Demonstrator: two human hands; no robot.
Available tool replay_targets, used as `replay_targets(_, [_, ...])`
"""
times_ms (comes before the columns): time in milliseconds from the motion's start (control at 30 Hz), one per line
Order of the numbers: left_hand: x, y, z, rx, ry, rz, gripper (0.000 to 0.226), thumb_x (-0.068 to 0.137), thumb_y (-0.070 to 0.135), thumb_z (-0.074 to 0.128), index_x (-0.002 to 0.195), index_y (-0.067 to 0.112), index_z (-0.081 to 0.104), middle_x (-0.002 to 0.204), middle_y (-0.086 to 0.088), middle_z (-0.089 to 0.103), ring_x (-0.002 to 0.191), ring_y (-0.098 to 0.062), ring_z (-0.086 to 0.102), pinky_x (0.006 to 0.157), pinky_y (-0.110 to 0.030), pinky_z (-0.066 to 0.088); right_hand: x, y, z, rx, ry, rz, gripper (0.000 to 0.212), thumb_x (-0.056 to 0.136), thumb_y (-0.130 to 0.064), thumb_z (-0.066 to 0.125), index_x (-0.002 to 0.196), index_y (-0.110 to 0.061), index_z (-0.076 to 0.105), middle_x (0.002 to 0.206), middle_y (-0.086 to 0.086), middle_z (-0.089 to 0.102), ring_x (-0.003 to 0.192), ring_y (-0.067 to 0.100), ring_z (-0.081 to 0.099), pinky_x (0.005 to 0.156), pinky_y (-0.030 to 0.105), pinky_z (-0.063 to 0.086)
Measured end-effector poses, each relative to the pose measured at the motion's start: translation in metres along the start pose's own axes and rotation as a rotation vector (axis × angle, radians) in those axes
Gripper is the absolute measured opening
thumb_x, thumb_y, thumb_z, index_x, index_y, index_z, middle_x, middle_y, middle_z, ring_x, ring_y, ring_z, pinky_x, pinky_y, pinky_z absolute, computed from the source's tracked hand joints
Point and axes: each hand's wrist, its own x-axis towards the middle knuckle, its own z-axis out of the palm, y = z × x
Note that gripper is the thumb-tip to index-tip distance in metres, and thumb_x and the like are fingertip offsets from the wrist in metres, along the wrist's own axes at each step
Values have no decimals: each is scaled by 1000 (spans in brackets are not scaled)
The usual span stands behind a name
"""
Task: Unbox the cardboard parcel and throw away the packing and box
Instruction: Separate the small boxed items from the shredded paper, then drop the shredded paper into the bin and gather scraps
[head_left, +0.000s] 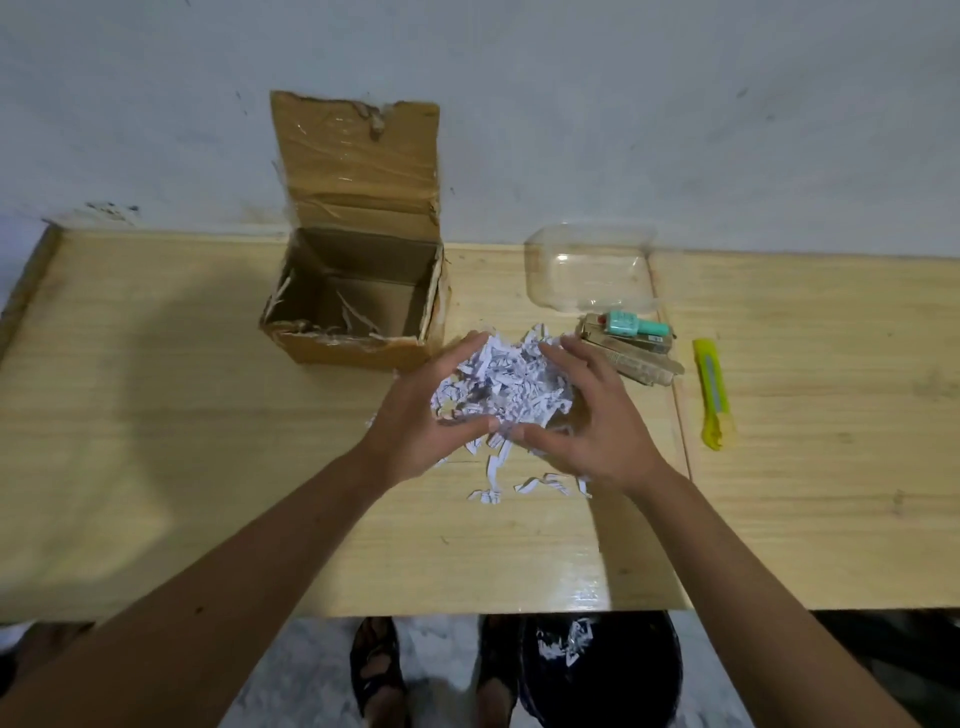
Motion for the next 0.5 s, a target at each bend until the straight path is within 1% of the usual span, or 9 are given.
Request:
replay_targets(33, [-1,0,1,-23,-27,-44,92,79,27,91,157,22,43,161,6,46,148,-1,41,121,-21,34,2,0,2,-6,-20,2,100,66,-62,89,153,-44,43,166,-9,26,155,6,22,109,5,24])
replay_targets(100, [0,-2,3,-73,-72,-129,92,82,29,88,159,30,38,161,11,45,146,6,39,118,-13,31,7,1,4,-51,-61,3,104,67,-61,89,156,-46,37,167,-8,24,156,14,19,117,25,25])
replay_targets(133, [2,-3,4,-105,-84,-154,93,82,28,88,159,32,36,160,13,45,145,7,39,118,-13,31,10,1,5,-74,-81,1,105,68,-60,89,157,-47,35,166,-8,27,154,17,20,118,33,24])
replay_targets(167, [4,-4,5,-145,-97,-164,95,82,25,88,160,33,34,160,14,45,145,6,40,119,-15,32,13,1,6,-90,-99,-7,106,68,-59,89,158,-46,34,163,-6,30,151,18,23,118,37,24])
replay_targets(233, [8,-5,6,-232,-147,-147,100,83,13,87,162,35,30,160,13,46,145,-1,44,118,-21,37,18,0,8,-112,-127,-32,106,69,-53,90,158,-39,36,154,-3,40,141,15,29,116,37,25])
replay_targets(333, [12,-9,9,-271,-212,-109,101,82,3,85,162,30,30,159,8,48,141,-7,51,114,-25,44,25,2,13,-134,-125,-84,94,70,-47,86,153,-26,47,131,1,52,125,21,46,108,40,39])
replay_targets(367, [12,-12,11,-273,-205,-125,100,81,3,86,162,27,33,157,6,50,140,-8,53,114,-26,45,26,2,14,-136,-113,-104,89,70,-48,83,149,-23,52,124,1,55,117,19,50,102,38,43])
replay_targets(433, [11,-15,13,-293,-163,-209,92,78,3,88,156,21,43,149,2,57,134,-11,59,113,-28,47,24,1,14,-113,-92,-110,80,70,-49,78,142,-20,60,113,3,59,101,11,52,87,29,43])
replay_targets(500, [10,-16,13,-313,-115,-277,81,77,0,88,148,19,54,139,-4,65,126,-16,65,107,-25,51,20,-3,14,-72,-78,-77,73,68,-41,81,137,-21,65,108,4,62,95,11,57,83,27,46])
